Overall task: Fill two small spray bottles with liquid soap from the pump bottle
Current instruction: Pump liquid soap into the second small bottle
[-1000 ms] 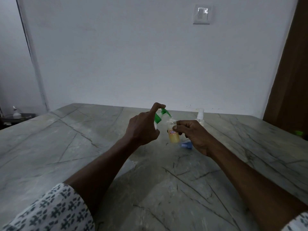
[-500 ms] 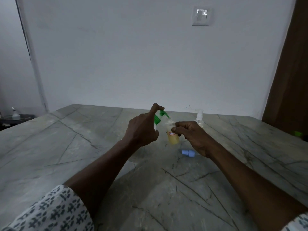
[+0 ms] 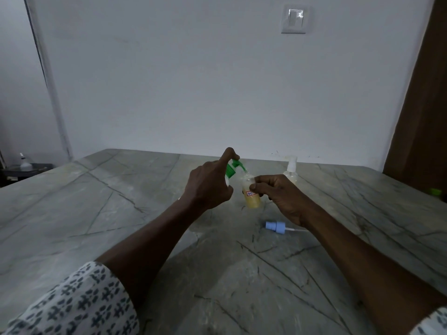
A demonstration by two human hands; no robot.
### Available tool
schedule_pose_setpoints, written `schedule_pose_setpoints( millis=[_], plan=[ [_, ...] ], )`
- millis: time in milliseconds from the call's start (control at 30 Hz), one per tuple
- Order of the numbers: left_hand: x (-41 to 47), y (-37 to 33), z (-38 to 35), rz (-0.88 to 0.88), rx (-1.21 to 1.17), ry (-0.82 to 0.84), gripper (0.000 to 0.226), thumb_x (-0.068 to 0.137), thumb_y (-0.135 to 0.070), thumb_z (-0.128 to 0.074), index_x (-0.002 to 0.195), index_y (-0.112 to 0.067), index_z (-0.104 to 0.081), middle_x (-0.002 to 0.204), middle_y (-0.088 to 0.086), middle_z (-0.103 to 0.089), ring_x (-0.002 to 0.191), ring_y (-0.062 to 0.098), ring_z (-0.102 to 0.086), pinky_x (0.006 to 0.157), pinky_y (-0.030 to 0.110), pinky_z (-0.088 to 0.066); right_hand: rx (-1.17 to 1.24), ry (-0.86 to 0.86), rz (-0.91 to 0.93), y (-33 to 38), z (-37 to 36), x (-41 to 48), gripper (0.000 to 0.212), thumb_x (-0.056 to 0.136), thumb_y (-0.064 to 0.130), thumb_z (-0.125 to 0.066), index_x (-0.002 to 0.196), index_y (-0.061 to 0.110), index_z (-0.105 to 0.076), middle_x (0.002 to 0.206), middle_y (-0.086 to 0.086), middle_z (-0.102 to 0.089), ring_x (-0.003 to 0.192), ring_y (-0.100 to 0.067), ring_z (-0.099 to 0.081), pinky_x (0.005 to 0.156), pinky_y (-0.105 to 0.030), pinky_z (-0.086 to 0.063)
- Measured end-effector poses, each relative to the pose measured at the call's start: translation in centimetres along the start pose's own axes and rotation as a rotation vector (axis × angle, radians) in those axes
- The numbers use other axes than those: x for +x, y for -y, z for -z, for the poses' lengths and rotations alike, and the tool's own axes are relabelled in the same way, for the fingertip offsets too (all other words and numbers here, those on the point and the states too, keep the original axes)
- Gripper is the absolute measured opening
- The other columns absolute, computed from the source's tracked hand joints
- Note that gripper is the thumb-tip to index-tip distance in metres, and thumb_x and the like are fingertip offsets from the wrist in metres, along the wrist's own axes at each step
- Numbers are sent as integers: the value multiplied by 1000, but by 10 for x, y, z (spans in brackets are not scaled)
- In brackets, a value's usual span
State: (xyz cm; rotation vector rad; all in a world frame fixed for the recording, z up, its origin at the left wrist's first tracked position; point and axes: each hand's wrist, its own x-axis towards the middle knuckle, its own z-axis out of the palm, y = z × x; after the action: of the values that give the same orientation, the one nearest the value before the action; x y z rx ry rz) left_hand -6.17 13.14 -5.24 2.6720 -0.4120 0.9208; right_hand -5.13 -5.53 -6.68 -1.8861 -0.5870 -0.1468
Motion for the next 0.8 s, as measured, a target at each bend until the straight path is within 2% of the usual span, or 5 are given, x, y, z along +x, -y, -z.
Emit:
schedule_pose_setpoints(
  millis=[133, 267, 467, 600, 800],
  plan=[
    [0, 0, 0, -5, -5, -16, 69, 78, -20, -72, 135, -28, -35, 101, 5, -69, 63, 18, -55, 50, 23, -38, 14, -5, -1, 0, 1, 0, 15, 95, 15, -55, 98, 20, -68, 81, 8, -68, 66, 9, -59, 60, 0, -41],
    [-1, 1, -1, -23, 10, -20, 78, 77, -21, -72, 142, -30, -31, 99, 5, -68, 62, 16, -51, 50, 23, -35, 5, -29, -2, -2, 4, 1, 18, 95, 14, -54, 105, 12, -69, 81, 8, -67, 63, 12, -58, 58, -1, -40],
    [0, 2, -2, -24, 12, -13, 78, 77, -21, -73, 142, -31, -30, 98, 5, -69, 62, 16, -53, 55, 27, -45, -9, -41, -18, -5, 4, 1, 18, 95, 18, -54, 104, 16, -70, 82, 9, -67, 71, 3, -58, 61, -3, -42],
    [0, 1, -2, -12, 20, -18, 71, 77, -20, -73, 135, -30, -34, 95, 4, -68, 63, 18, -54, 55, 27, -46, -12, -22, -8, -6, 1, 1, 16, 95, 16, -54, 98, 16, -71, 79, 8, -68, 64, 11, -58, 60, -1, -41],
    [0, 1, -4, 0, 40, -17, 69, 78, -21, -71, 135, -29, -33, 92, 4, -67, 64, 19, -55, 56, 27, -44, 19, -20, 5, -5, -1, -1, 17, 94, 11, -55, 94, 14, -71, 74, 10, -67, 62, 11, -58, 60, -2, -42]
  ],
)
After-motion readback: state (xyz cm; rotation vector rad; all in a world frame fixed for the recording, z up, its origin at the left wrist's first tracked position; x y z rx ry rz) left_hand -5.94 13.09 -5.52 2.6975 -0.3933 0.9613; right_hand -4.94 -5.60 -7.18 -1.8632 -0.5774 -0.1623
